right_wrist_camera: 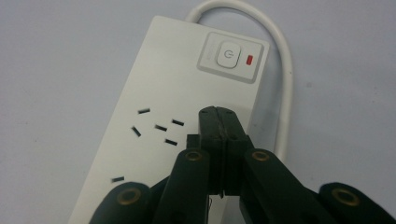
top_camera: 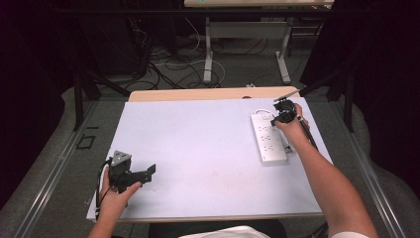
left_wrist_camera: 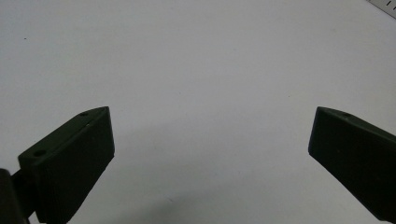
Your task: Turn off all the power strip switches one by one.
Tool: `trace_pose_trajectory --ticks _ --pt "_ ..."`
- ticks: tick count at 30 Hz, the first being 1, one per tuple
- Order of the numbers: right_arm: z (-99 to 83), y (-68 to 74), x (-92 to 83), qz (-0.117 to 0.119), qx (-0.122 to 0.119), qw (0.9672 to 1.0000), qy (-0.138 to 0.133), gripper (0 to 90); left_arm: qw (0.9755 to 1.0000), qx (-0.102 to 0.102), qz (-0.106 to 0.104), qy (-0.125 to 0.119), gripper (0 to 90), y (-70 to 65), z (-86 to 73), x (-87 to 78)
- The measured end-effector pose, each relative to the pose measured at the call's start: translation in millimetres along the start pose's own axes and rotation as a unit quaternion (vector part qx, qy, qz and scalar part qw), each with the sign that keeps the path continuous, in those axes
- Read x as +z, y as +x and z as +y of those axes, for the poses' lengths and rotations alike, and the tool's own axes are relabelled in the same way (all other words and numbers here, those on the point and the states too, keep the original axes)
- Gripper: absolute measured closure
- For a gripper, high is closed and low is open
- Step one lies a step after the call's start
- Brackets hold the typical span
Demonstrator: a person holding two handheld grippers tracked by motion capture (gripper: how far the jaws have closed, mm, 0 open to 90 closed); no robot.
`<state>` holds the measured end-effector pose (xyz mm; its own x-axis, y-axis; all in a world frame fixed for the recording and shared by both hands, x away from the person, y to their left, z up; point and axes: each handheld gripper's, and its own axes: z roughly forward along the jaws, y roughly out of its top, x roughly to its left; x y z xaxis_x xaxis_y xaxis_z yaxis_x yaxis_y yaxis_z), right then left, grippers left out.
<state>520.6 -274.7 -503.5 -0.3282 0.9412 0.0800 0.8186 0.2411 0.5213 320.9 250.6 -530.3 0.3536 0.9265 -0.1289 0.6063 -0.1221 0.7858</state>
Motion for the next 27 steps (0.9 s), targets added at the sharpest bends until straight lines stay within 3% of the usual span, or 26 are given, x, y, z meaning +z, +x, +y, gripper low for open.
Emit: trace_pose_trajectory --ticks 7,9,18,22,23,24,27 --pt "-2.7 0.8 -2.7 0.003 -0.013 0.9999 0.005 90.0 1.0 0.0 0.002 0.001 0.3 0.6 0.0 -0.4" --pt "-2.9 2.9 -2.8 0.001 -0.003 0.9999 0.01 90.0 1.0 -0.001 0.001 0.0 0.3 0.4 0.0 -0.2" --pt "-5.0 1.1 -1.9 -0.008 -0.005 0.9998 0.02 90.0 1.0 0.002 0.002 0.003 0.3 0.9 -0.1 -0.6" --pt "-7.5 -1.6 -0.5 -0.004 0.001 0.9999 0.014 90.0 1.0 0.0 0.002 0.001 0.3 0.7 -0.1 -0.4" --pt "-7.7 -1.7 -1.1 -0.007 0.003 0.9996 0.026 90.0 1.0 0.0 0.002 0.001 0.3 0.7 -0.1 -0.3" --pt "-9.2 -3.2 -0.1 -0.003 -0.002 0.9999 0.014 90.0 1.0 0.002 0.002 0.003 0.3 0.9 -0.1 -0.4" --pt "-10.2 -5.1 -1.0 -0.001 0.0 0.9999 0.014 90.0 1.0 0.0 0.002 0.0 0.3 0.1 -0.2 0.4"
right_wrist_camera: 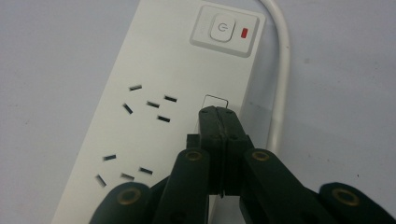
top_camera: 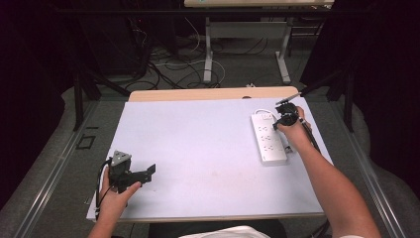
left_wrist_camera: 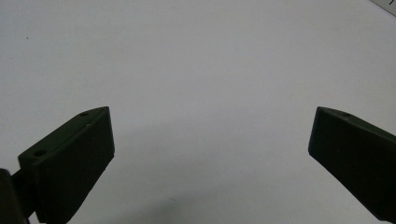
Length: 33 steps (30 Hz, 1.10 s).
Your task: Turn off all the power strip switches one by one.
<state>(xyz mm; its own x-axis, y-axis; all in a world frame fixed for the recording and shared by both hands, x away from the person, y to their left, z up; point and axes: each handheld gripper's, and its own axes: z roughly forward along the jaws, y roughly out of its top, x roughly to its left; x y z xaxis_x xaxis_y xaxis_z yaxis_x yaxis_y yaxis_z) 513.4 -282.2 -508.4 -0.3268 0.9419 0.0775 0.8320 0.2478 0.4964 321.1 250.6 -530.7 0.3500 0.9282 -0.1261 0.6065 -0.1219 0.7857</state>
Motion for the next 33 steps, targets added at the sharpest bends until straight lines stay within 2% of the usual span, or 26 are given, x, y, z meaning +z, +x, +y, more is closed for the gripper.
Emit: trace_pose_trajectory --ticks 2,3,5,6,10,11,12,16,26,28,33 --pt "0.3 0.6 -0.5 0.0 0.01 0.9999 0.005 90.0 1.0 0.002 0.0 0.0 0.3 -0.3 0.1 0.1" --pt "-0.3 0.0 0.6 0.005 0.011 0.9999 -0.004 90.0 1.0 0.002 0.0 0.0 0.3 -0.4 0.1 0.2" --pt "-0.6 0.1 0.2 0.001 0.011 0.9999 -0.002 90.0 1.0 0.002 0.0 0.0 0.3 -0.3 0.1 0.2" --pt "-1.4 -1.2 -0.2 0.004 0.001 1.0 -0.003 90.0 1.0 0.002 0.0 0.0 0.3 -0.3 0.1 0.3" --pt "-2.2 -1.0 0.9 0.004 0.013 0.9999 -0.003 90.0 1.0 0.002 0.0 0.0 0.3 -0.4 0.0 0.4" --pt "-2.9 -1.0 2.2 0.003 0.014 0.9999 0.007 90.0 1.0 0.002 0.0 0.001 0.3 -0.5 0.0 0.4" --pt "-3.8 -2.4 2.3 0.008 0.008 0.9999 0.0 90.0 1.0 0.002 -0.001 0.001 0.3 -0.5 0.0 0.4" --pt "-4.8 -1.8 1.8 0.006 0.017 0.9998 -0.001 90.0 1.0 0.002 0.001 -0.001 0.3 -0.3 0.1 0.4" --pt "-6.8 -2.4 1.6 0.007 0.012 0.9998 -0.011 90.0 1.0 0.001 -0.001 0.0 0.3 -0.6 0.3 0.5" --pt "-6.5 -1.9 1.5 0.006 0.02 0.9997 -0.009 90.0 1.0 0.001 -0.001 0.0 0.3 -0.8 0.3 0.6" --pt "-7.7 -1.7 -0.3 0.003 0.015 0.9999 -0.004 90.0 1.0 0.0 -0.001 0.0 0.3 -0.7 0.3 0.8"
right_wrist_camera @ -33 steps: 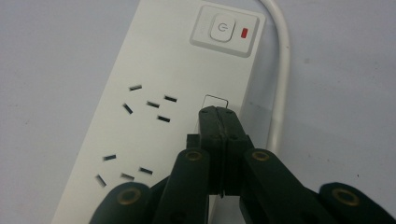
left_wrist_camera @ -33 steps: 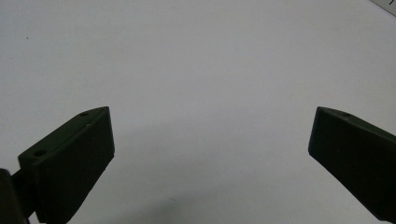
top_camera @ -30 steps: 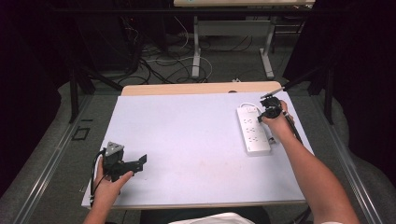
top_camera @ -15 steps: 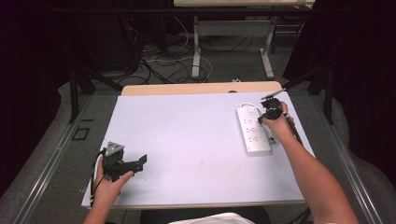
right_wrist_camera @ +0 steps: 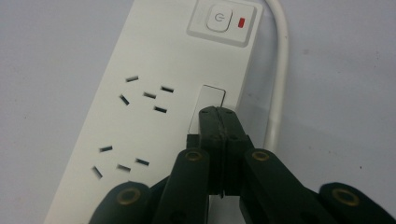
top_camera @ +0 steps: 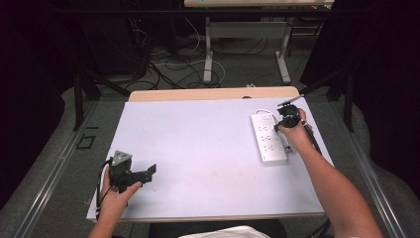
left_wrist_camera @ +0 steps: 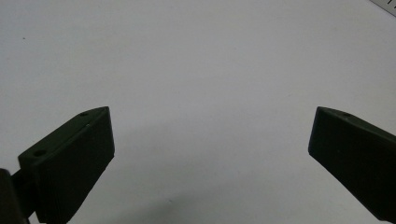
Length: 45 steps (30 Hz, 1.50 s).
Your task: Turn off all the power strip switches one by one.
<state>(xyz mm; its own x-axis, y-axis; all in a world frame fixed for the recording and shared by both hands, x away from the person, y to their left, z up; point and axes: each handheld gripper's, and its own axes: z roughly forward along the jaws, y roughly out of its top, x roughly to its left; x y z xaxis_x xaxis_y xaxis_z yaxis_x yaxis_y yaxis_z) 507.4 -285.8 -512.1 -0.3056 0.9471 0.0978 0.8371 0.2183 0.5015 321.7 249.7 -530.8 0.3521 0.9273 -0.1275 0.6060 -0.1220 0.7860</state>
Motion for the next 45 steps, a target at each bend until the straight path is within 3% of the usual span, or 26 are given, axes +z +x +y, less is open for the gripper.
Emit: trace_pose_trajectory --ticks 3,4,8,13,14,16,17,26,33,35,40,41,43,44,45 --pt "-1.4 0.8 -2.4 0.002 -0.002 1.0 -0.002 90.0 1.0 0.0 0.001 0.0 0.3 0.2 0.1 -0.2" --pt "-2.7 0.0 -2.6 0.013 -0.007 0.9998 -0.012 90.0 1.0 0.0 0.0 0.0 0.3 0.1 0.1 -0.2" --pt "-4.2 1.7 -7.5 0.006 -0.012 0.9999 0.002 90.0 1.0 0.0 0.0 0.0 0.3 0.1 0.2 0.1" --pt "-6.6 2.9 -12.7 0.011 -0.01 0.9999 -0.005 90.0 1.0 0.001 0.0 0.002 0.3 0.0 0.9 -0.1" --pt "-7.7 1.4 -13.5 0.012 -0.021 0.9997 -0.009 90.0 1.0 0.001 0.0 0.002 0.3 -0.1 0.9 0.0" --pt "-8.4 2.9 -15.1 0.011 -0.015 0.9998 -0.004 90.0 1.0 0.001 0.0 0.002 0.3 -0.1 0.9 0.2" --pt "-9.2 1.9 -15.6 0.014 -0.024 0.9996 -0.005 90.0 1.0 0.001 0.0 0.002 0.3 -0.1 1.0 0.2" --pt "-13.7 5.6 -18.6 0.015 -0.016 0.9998 -0.001 90.0 1.0 0.001 0.0 0.001 0.3 -0.4 1.0 0.3" --pt "-15.1 5.4 -18.1 0.025 -0.023 0.9994 -0.005 90.0 1.0 0.001 0.0 0.001 0.3 -0.4 1.1 0.4" --pt "-15.6 6.0 -18.4 0.015 -0.027 0.9995 0.004 90.0 1.0 0.001 0.0 0.001 0.3 -0.3 1.0 0.3" --pt "-18.6 6.8 -17.2 0.016 -0.025 0.9995 0.012 90.0 1.0 0.002 0.0 0.003 0.3 0.0 0.9 0.3" --pt "-19.5 5.0 -16.4 0.017 -0.035 0.9992 0.008 90.0 1.0 0.002 0.0 0.002 0.3 -0.2 1.0 0.3" --pt "-20.6 5.6 -16.7 0.018 -0.025 0.9994 0.014 90.0 1.0 0.002 0.0 0.002 0.3 -0.4 1.0 0.5" --pt "-21.3 3.7 -16.9 0.02 -0.035 0.9991 0.015 90.0 1.0 0.001 0.0 0.001 0.3 -0.5 0.9 0.8" --pt "-21.8 5.0 -16.5 0.016 -0.024 0.9995 0.015 90.0 1.0 0.001 0.0 0.001 0.3 -0.5 0.9 1.0"
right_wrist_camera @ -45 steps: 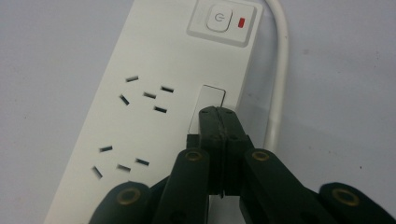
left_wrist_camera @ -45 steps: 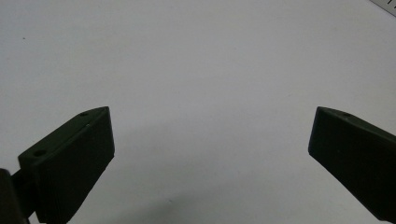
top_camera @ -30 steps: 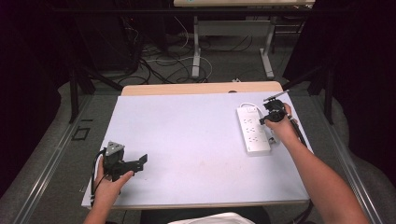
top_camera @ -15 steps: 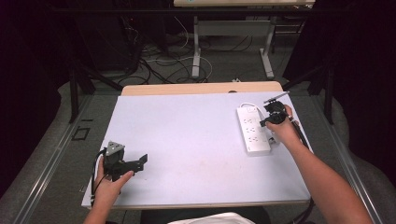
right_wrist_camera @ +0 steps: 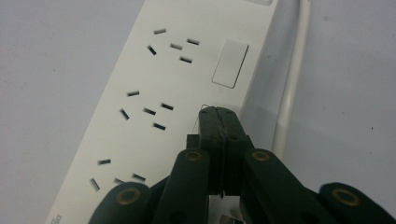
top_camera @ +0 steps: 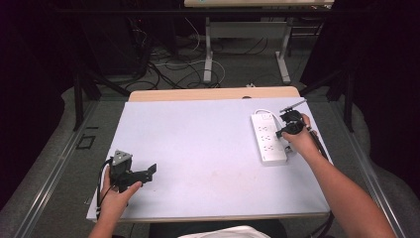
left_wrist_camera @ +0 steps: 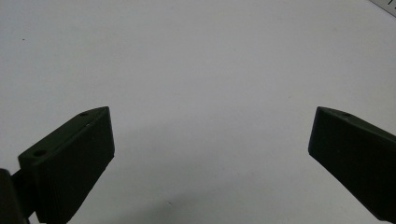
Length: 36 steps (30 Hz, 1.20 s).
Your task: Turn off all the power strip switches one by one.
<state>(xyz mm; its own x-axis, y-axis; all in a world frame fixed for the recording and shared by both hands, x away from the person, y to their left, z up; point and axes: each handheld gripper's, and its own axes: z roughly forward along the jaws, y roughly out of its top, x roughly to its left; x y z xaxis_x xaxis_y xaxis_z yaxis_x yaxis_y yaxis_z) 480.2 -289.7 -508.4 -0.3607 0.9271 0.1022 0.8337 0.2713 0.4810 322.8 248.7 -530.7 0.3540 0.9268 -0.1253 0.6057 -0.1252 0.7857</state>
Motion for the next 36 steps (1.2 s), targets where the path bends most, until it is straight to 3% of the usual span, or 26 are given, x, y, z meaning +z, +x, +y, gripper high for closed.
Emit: trace_pose_trajectory --ticks 13,19,26,28,30,32,36 --pt "-3.6 3.8 -1.2 0.013 -0.007 0.9999 -0.002 90.0 1.0 0.0 0.001 0.002 0.3 0.3 -0.1 0.2" --pt "-3.9 2.9 -0.9 0.015 0.004 0.9999 -0.004 90.0 1.0 0.0 0.002 0.001 0.3 0.3 -0.1 -0.1" --pt "-4.9 2.4 -0.4 0.011 -0.008 0.9999 -0.009 90.0 1.0 0.0 0.001 0.001 0.3 0.2 -0.1 0.0" --pt "-5.1 4.1 -1.1 0.013 0.002 0.9999 -0.005 90.0 1.0 0.0 0.001 0.001 0.3 0.3 -0.1 0.0" --pt "-6.1 1.9 -0.2 0.013 -0.013 0.9998 -0.01 90.0 1.0 0.0 0.002 0.002 0.3 0.3 -0.1 -0.3" --pt "-6.8 4.3 0.8 0.021 0.005 0.9998 0.0 90.0 1.0 0.0 0.002 0.002 0.3 0.4 -0.1 -0.7" --pt "-9.6 3.5 1.7 0.021 -0.009 0.9996 -0.015 90.0 1.0 0.001 0.001 0.002 0.3 0.4 -0.1 -0.7"
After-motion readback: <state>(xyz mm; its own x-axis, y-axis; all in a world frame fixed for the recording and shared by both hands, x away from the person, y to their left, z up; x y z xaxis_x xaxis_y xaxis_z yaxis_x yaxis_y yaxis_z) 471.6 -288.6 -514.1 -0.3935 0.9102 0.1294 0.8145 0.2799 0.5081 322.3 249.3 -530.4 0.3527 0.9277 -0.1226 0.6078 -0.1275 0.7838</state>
